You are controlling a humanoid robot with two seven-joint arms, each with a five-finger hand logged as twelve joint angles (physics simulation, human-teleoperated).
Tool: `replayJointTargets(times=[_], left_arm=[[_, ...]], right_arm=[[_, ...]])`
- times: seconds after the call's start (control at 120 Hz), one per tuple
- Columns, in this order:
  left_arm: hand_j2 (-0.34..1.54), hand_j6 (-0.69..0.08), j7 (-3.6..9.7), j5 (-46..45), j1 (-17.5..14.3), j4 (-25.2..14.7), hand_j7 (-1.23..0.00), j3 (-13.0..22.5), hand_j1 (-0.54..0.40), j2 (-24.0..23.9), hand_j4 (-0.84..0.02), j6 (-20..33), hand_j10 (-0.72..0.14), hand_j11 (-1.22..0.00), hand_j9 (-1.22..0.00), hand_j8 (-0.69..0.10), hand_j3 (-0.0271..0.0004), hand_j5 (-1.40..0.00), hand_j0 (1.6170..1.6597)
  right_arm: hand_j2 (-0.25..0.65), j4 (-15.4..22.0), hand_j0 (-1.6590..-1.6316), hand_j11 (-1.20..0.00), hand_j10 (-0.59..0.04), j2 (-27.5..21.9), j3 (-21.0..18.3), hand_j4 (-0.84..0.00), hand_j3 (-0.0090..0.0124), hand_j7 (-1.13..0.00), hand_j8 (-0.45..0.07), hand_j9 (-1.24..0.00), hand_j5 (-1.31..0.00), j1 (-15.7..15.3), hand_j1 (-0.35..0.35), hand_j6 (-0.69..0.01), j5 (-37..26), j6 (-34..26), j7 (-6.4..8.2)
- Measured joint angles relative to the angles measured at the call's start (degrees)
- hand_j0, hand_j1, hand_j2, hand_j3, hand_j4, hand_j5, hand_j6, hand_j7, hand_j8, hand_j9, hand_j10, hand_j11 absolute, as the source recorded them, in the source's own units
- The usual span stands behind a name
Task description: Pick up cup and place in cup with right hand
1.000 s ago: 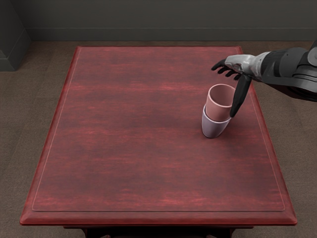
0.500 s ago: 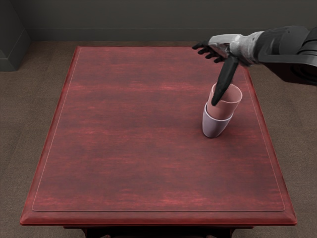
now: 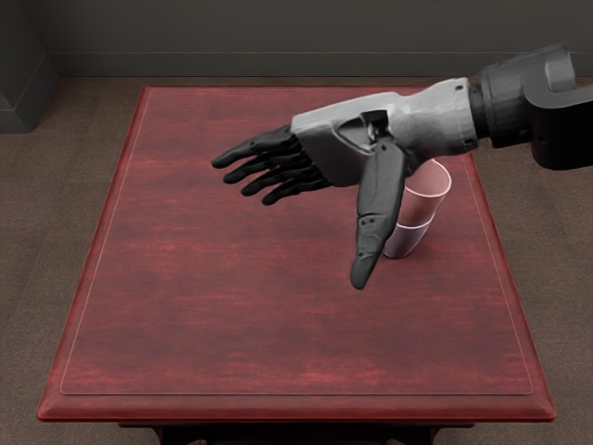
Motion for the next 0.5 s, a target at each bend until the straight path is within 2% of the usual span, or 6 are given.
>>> replayJointTargets(times=[0.125,0.217,0.325,0.5], left_arm=[[0.0,0.0,0.0,0.0,0.0,0.0,0.0,0.0,0.349,0.0,0.0,0.0,0.0,0.0,0.0,0.0,0.0,0.0,1.6581],[0.0,0.0,0.0,0.0,0.0,0.01,0.0,0.0,0.349,0.0,0.0,0.0,0.0,0.0,0.0,0.0,0.0,0.0,1.6581],[0.0,0.0,0.0,0.0,0.0,0.01,0.0,0.0,0.349,0.0,0.0,0.0,0.0,0.0,0.0,0.0,0.0,0.0,1.6581],[0.0,0.0,0.0,0.01,0.0,-0.02,0.0,0.0,0.349,0.0,0.0,0.0,0.0,0.0,0.0,0.0,0.0,0.0,1.6581]], right_arm=[[-0.016,0.23,-1.6581,-0.1,-0.079,-7.2,1.73,-0.079,0.0,-0.1,-0.079,-0.1,-0.1,-2.59,-0.255,-0.08,5.23,3.92,0.0],[-0.017,0.24,-1.6581,-0.11,-0.085,-10.42,2.14,-0.086,0.0,-0.11,-0.086,-0.11,-0.11,-4.26,-0.247,-0.086,7.73,4.91,0.0],[-0.017,0.13,-1.6581,-0.11,-0.087,-14.74,2.33,-0.087,0.0,-0.11,-0.087,-0.11,-0.11,-6.99,-0.245,-0.087,9.48,5.37,0.0],[-0.018,-0.02,-1.6581,-0.11,-0.088,-24.61,1.98,-0.088,0.0,-0.11,-0.088,-0.11,-0.11,-11.04,-0.244,-0.088,10.73,5.59,0.0]])
